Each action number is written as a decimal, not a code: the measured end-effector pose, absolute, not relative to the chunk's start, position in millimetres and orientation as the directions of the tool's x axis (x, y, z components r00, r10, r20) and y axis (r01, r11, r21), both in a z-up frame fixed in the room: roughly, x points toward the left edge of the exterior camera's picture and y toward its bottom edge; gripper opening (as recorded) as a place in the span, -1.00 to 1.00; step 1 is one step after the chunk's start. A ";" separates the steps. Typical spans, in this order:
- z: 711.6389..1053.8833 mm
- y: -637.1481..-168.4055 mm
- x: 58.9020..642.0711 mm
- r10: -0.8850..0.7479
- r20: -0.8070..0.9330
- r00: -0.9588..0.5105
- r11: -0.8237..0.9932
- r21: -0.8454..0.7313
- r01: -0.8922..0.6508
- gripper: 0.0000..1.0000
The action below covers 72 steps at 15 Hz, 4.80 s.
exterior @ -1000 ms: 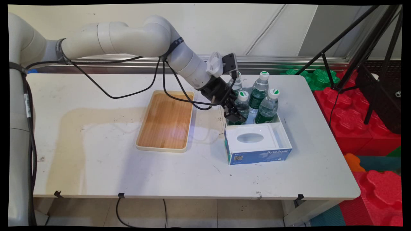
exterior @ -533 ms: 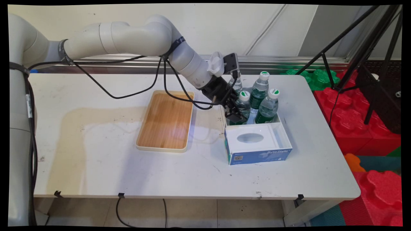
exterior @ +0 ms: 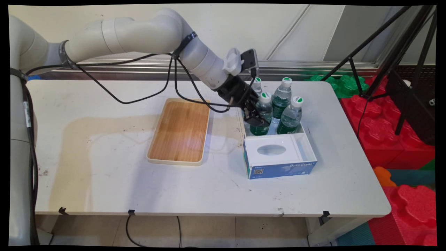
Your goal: Place the picked object on the tray
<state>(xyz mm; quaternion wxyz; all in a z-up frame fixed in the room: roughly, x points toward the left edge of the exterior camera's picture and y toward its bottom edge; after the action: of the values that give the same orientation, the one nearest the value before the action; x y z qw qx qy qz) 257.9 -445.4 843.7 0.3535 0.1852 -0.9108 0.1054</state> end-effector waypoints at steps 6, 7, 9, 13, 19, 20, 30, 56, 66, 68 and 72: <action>874.3 -438.8 270.7 -0.233 0.710 -0.664 0.911 -0.079 -0.405 -1.00; 880.5 -436.0 274.5 -0.226 0.713 -0.663 0.913 -0.084 -0.400 -1.00; 890.3 -430.9 281.4 -0.215 0.718 -0.662 0.914 -0.091 -0.395 -1.00; 909.2 -418.4 297.4 -0.200 0.727 -0.657 0.916 -0.099 -0.388 -1.00; 935.7 -396.1 325.6 -0.184 0.735 -0.653 0.919 -0.106 -0.379 -1.00; 942.4 -388.7 335.1 -0.179 0.732 -0.657 0.921 -0.110 -0.373 -1.00; 955.7 -342.1 394.9 -0.186 0.677 -0.713 0.935 -0.102 -0.340 -1.00; 843.0 -321.2 439.0 -0.263 0.628 -0.732 0.929 -0.040 -0.368 -1.00; 824.8 -316.4 442.3 -0.270 0.633 -0.726 0.926 -0.036 -0.376 -1.00; 823.2 -315.7 443.0 -0.269 0.633 -0.726 0.926 -0.036 -0.376 -1.00; 822.6 -315.2 443.4 -0.269 0.637 -0.723 0.926 -0.036 -0.376 1.00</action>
<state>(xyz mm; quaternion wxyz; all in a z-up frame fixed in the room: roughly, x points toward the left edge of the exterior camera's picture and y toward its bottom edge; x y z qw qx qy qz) 443.4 -315.2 822.6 0.3291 0.1743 -0.9245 0.0815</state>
